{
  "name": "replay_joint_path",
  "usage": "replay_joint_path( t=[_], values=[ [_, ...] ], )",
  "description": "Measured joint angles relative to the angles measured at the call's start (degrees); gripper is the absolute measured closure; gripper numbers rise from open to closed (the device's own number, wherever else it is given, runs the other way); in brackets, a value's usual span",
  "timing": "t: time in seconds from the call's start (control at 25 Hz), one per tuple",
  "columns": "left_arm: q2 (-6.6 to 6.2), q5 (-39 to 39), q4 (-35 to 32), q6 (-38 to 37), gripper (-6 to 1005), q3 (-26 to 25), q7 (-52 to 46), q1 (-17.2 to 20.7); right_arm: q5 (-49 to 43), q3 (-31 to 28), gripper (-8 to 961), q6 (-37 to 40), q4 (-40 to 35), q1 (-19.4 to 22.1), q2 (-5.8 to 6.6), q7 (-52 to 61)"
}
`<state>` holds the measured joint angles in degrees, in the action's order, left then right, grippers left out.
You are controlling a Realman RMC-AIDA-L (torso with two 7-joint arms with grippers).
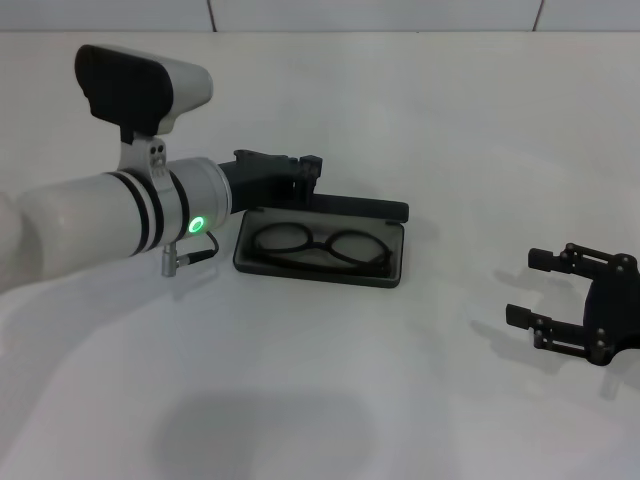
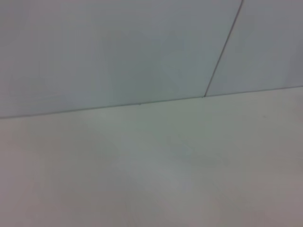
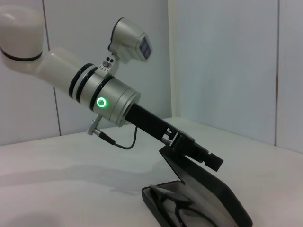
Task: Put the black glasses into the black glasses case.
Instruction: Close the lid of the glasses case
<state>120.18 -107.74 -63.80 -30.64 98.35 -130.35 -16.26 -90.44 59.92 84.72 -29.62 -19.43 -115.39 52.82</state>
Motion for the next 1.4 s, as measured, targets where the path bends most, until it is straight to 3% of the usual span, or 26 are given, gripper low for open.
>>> replay_joint_path(
  t=[0.32, 0.68, 0.92, 1.4],
  values=[
    [-0.01, 10.1, 0.3, 1.8, 926, 1.4, 11.1, 2.7, 0.0, 0.0, 240, 0.1, 0.0, -0.1, 0.07, 0.0],
    [0.05, 12.0, 0.3, 4.5, 925, 4.2, 14.5, 4.5, 0.0, 0.0, 240, 0.4, 0.0, -0.3, 0.09, 0.3],
    [0.05, 17.3, 0.6, 5.1, 924, 5.0, 20.2, 5.9, 0.0, 0.0, 240, 0.4, 0.0, -0.5, 0.08, 0.4],
    [0.05, 29.3, 4.6, 4.7, 923, 5.1, 33.6, 6.3, 0.0, 0.0, 240, 0.4, 0.0, -0.5, 0.08, 0.6]
  ],
)
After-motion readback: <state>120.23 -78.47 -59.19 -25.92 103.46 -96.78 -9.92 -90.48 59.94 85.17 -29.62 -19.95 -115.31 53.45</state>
